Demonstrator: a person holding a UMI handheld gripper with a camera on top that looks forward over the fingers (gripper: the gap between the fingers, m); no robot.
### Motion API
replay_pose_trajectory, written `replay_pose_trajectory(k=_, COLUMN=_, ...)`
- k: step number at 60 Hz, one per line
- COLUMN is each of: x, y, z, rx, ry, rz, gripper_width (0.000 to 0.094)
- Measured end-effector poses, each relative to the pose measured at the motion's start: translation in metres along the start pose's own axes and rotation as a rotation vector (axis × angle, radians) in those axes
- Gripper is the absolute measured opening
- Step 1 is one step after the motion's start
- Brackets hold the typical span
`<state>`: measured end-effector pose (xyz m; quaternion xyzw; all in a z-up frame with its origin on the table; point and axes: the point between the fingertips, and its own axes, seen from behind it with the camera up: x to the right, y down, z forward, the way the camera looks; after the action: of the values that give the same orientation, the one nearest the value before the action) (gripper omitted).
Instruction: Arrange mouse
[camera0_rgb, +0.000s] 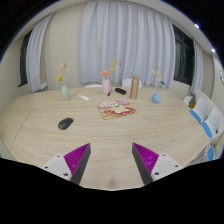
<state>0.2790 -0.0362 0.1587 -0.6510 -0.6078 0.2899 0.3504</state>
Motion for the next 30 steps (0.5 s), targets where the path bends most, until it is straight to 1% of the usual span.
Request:
replay_pose_trajectory(k=12, x=-0.03, y=0.007, z=-0.005, rx=0.003, ry=-0.031, rz=-0.013, gripper_width=0.0864)
replay_pose_trajectory(k=23, x=-0.082, y=0.013, z=-0.003, rx=-0.001, ry=-0.071, rz=-0.035, gripper_width=0.0859)
replay_pose_trajectory(k=30, x=-0.123, y=0.021, z=0.001, rx=-0.025, ry=-0.105, rz=-0.04, gripper_width=0.0862)
